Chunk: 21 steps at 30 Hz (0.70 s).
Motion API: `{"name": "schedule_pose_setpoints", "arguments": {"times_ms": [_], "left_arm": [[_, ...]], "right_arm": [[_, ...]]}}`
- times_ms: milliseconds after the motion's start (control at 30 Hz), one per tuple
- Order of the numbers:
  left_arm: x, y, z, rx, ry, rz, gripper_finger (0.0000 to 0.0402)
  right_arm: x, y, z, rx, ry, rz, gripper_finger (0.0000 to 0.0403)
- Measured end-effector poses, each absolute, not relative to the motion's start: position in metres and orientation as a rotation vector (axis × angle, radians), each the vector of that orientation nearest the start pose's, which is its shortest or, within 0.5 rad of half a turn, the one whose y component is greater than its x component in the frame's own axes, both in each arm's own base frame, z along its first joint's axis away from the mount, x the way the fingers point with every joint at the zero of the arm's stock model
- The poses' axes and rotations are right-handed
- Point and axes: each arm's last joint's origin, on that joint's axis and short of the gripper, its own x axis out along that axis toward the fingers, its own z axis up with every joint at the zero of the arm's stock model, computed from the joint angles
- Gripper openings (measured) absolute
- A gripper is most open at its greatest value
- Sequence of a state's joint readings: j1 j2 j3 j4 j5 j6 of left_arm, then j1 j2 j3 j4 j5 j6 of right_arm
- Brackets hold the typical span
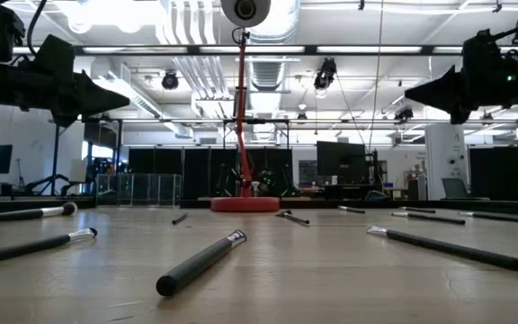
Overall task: Pick & Place Makeup Supplies
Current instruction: Put the makeup brush into the transparent organizer
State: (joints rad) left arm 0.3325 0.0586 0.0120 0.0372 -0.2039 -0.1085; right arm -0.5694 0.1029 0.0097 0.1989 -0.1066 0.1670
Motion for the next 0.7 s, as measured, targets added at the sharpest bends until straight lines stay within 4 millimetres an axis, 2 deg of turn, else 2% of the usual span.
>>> {"name": "schedule_pose_setpoints", "arguments": {"times_ms": [167,333,567,700], "left_arm": [[0.093,0.038,0.167,-0.107,-0.019,0.536,0.0000],[0.093,0.038,0.167,-0.107,-0.019,0.536,0.0000],[0.093,0.038,0.167,-0.107,-0.019,0.536,0.0000],[0.093,0.038,0.167,-0.107,-0.019,0.536,0.0000]], "right_arm": [[0.091,-0.048,0.186,0.154,-0.206,-0.237,0.0009],[0.097,-0.049,0.187,0.245,-0.185,-0.193,0.0009],[0.119,-0.046,0.191,0.338,-0.028,-0.263,0.0008],[0.133,-0.039,0.196,0.326,0.109,-0.368,0.0008]]}}
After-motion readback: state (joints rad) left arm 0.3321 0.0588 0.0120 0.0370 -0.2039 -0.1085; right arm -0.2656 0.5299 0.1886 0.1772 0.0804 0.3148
